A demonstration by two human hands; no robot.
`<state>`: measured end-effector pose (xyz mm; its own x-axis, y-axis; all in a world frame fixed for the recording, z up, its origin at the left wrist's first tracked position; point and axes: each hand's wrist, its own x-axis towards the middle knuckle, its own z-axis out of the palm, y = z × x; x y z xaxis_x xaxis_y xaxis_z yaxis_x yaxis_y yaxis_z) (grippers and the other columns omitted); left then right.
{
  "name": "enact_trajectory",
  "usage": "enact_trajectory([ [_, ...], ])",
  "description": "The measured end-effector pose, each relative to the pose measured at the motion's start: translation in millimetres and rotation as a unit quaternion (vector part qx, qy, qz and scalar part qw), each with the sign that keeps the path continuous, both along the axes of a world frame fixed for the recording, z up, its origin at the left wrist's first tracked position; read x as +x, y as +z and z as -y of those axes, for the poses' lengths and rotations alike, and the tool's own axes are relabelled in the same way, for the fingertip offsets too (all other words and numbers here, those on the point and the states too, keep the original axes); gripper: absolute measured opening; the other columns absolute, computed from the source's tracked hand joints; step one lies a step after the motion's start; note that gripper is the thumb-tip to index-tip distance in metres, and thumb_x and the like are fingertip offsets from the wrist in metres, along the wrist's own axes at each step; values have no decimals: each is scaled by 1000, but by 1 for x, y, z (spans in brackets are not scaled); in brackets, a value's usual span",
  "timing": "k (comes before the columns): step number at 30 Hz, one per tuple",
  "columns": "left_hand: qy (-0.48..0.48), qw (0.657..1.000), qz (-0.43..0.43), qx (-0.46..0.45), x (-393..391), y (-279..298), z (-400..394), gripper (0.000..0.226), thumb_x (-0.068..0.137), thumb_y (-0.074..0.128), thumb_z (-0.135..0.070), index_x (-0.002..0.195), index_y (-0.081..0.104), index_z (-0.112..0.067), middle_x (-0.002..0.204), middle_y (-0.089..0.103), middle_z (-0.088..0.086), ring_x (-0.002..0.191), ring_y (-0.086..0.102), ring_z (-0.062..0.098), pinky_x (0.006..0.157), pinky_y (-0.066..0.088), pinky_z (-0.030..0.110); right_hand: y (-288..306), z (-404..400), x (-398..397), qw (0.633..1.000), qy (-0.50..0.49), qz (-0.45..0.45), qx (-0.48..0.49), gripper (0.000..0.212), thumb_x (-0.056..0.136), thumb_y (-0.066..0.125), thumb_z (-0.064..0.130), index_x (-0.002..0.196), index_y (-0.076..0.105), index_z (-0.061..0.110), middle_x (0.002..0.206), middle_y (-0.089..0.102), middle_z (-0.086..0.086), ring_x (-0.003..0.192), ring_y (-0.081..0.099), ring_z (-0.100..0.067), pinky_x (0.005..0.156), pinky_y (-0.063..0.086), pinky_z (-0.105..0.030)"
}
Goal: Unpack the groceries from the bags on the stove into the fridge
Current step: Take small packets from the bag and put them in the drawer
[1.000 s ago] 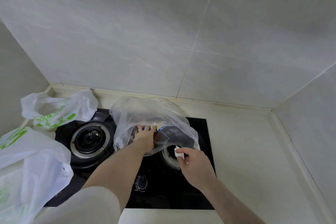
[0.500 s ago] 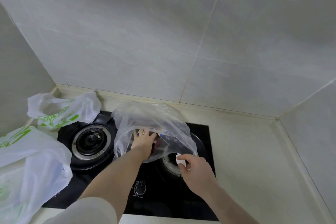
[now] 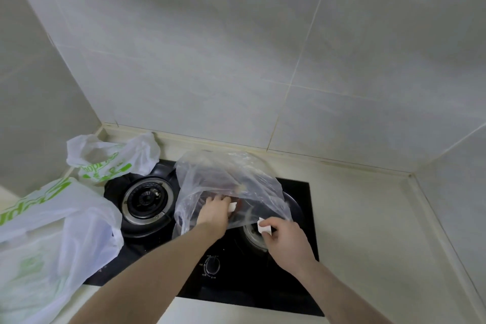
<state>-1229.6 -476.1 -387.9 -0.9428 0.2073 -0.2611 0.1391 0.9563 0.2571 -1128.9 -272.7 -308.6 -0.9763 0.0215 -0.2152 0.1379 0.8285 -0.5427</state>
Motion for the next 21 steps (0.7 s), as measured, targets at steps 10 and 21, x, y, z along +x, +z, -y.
enact_trajectory([
  [10, -24, 989, -45, 136, 102, 47, 62, 5, 100, 54, -23, 97, 51, -26, 103, 58, -10, 94, 58, 20, 70, 37, 28, -27, 25, -10, 1000, -18, 10, -7, 18, 91, 67, 19, 98, 59, 33, 89, 62, 16, 82, 62, -6, 67, 51, -25],
  [21, 3, 974, -131, 182, 75, 68, 118, 8, 100, 54, -34, 98, 57, -26, 97, 57, -15, 84, 56, 9, 72, 53, 35, -71, 76, -95, 993, 94, -21, 72, 43, 95, 57, -4, 130, 71, 16, 147, 57, -3, 138, 51, -25, 117, 39, -32],
])
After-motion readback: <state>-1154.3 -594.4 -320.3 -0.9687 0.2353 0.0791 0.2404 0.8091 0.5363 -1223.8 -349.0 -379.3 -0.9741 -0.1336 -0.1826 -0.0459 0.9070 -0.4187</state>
